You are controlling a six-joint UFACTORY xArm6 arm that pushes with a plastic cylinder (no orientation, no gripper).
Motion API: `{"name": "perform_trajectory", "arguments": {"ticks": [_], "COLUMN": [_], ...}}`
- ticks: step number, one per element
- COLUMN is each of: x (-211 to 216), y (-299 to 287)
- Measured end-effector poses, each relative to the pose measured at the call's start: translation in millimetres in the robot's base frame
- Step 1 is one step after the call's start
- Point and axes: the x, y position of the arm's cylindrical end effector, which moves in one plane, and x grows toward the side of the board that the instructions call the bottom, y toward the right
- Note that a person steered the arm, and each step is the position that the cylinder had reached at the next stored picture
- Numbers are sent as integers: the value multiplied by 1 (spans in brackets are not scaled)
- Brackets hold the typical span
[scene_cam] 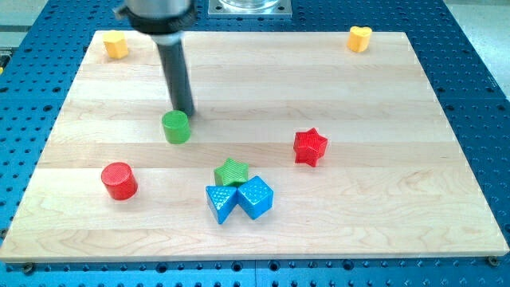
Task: Move the green circle right to the red circle
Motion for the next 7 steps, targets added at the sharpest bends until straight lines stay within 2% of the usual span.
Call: {"name": "perform_trajectory", "arguments": {"ticks": [1,2,5,6,7], "x": [34,11,0,23,28], "y": [5,-6,-56,-33,-25]}}
